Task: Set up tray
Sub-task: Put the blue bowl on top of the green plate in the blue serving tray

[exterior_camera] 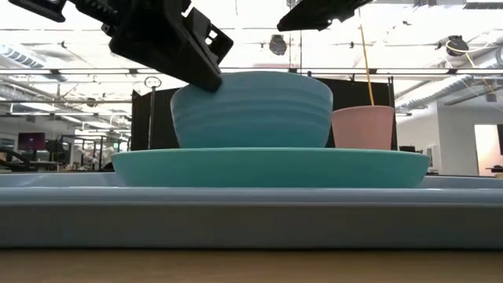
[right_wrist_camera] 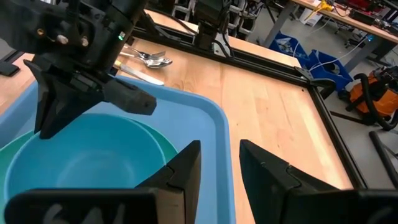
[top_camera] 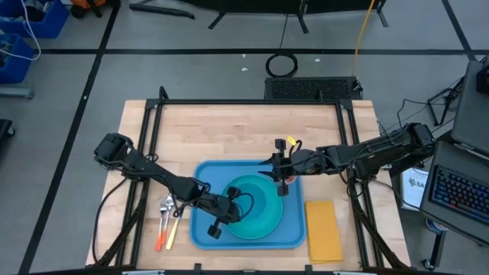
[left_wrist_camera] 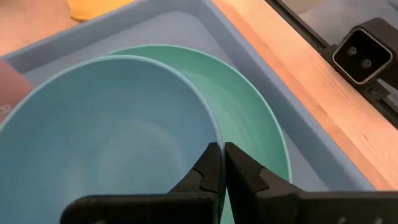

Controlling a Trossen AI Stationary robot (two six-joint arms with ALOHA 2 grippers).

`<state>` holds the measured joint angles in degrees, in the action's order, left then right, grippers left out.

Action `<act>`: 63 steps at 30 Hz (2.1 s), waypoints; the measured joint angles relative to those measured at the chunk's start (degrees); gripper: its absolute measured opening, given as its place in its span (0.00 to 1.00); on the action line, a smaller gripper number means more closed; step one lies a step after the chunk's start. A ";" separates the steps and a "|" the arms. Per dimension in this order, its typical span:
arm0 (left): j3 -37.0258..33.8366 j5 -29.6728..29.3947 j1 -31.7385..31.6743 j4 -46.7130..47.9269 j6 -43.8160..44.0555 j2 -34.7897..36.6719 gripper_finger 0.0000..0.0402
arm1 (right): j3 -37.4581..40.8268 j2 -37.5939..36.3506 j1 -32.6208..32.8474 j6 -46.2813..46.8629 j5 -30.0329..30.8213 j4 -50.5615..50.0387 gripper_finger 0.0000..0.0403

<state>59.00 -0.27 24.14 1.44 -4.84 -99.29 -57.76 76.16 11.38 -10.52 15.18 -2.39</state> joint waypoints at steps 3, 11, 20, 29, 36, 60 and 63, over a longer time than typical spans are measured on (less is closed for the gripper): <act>0.02 -0.21 0.00 0.08 -0.06 0.00 0.02 | 0.00 0.00 0.00 0.00 0.00 -0.02 0.25; 0.02 1.76 0.00 -0.69 -0.75 0.00 0.02 | 0.00 0.00 0.00 0.00 0.00 -0.02 0.25; 0.00 3.32 -0.40 -1.77 -1.25 0.00 0.02 | 0.00 0.00 0.00 0.02 -0.02 -0.04 0.25; -0.02 3.31 -1.09 -2.64 -2.41 0.00 0.03 | 0.00 0.00 0.00 0.02 -0.02 -0.02 0.25; -0.08 4.42 -1.80 -3.33 -1.34 -1.35 0.03 | 0.00 0.00 0.00 0.03 -0.04 -0.04 0.25; -0.04 3.58 -1.55 -4.55 -0.71 -1.97 0.02 | 0.02 0.02 0.00 0.44 -0.04 -0.28 0.25; -0.04 3.78 -1.55 -4.59 0.79 -1.97 0.07 | 0.02 0.02 0.00 0.44 -0.04 -0.28 0.25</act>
<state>58.96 3.50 22.59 -3.15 -4.05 -101.25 -57.74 76.18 11.38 -10.08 15.14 -2.68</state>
